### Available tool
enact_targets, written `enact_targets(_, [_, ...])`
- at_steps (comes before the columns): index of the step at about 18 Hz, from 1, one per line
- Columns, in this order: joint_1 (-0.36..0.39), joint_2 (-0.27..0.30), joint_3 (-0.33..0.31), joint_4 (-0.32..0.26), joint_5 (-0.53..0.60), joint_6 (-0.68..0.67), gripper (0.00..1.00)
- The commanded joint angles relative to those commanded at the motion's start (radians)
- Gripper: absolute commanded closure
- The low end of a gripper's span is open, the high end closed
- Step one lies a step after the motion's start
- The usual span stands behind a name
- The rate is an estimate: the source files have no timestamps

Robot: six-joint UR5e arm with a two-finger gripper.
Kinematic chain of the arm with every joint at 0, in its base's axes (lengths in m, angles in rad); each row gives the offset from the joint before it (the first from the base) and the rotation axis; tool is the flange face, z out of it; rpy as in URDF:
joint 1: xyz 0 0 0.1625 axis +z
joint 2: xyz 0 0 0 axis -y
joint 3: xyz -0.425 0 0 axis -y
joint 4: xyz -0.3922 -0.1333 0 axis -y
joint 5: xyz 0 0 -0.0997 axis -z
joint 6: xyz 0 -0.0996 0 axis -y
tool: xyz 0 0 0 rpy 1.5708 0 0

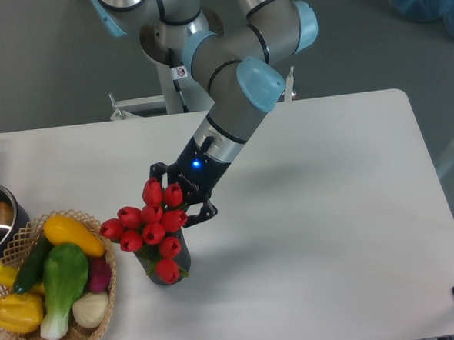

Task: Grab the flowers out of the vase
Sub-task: 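Close the gripper on the bundle of tulip stems, then lift the gripped tulips up and out of the grey vase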

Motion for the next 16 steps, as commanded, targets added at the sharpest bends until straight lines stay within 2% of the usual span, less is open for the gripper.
enact_targets(11, [0.023,0.054,0.002,0.000,-0.026,-0.074,0.72])
enact_targets(16, [0.060,0.109,0.003,0.000,-0.084,-0.100,0.72])
